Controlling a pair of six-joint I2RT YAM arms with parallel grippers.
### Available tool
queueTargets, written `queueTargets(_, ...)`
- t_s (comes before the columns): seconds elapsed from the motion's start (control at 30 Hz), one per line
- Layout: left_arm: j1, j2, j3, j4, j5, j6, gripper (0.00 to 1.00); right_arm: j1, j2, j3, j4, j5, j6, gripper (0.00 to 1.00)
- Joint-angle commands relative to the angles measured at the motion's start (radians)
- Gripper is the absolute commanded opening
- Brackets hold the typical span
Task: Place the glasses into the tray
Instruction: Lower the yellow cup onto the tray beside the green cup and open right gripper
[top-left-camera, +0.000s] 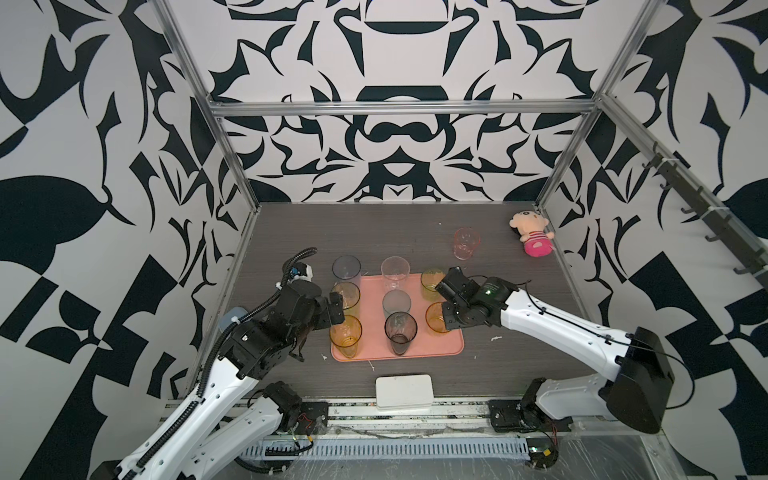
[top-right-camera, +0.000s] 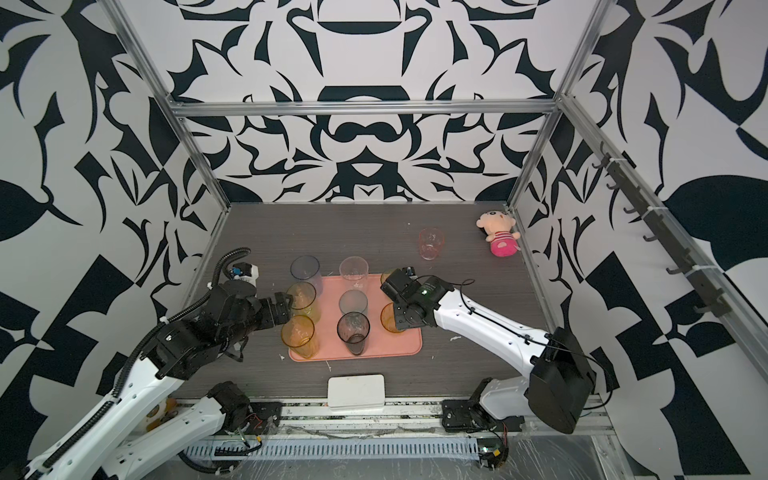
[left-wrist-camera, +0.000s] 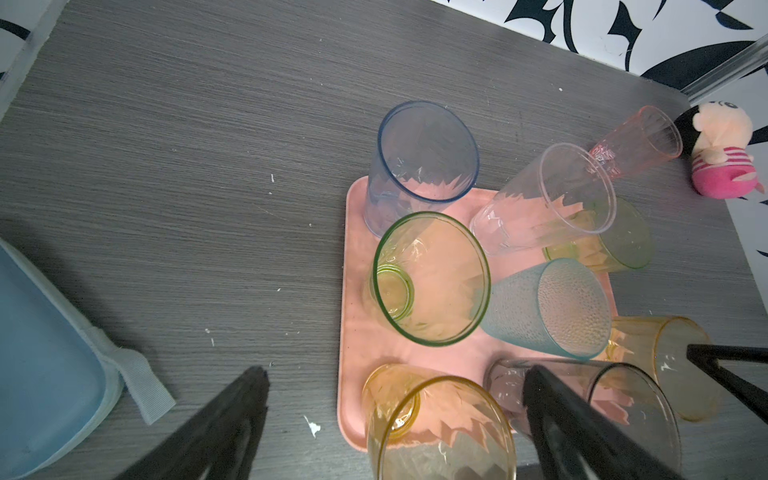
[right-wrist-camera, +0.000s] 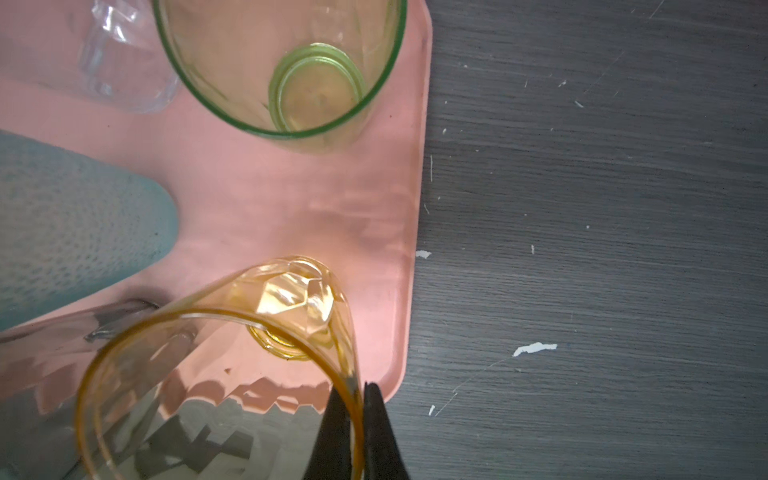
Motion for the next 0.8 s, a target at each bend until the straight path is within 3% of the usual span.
queueTargets(0.0,0.002,0.003,-0.015,0.002,-0.003,-0.006,1.00,-0.021,0.002,-0.017,0.050,-0.008,-0.008,0.00)
queueTargets(0.03,0.002,0.003,-0.015,0.001,-0.003,-0.006,0.99,-0.028,0.008,-0.020,0.057,-0.049,-0.009,0.00)
queueTargets(0.77,0.002,0.014,-0.015,0.025,-0.016,0.001,1.00,-0.139,0.122,0.015,0.100,-0.089,-0.038,0.00)
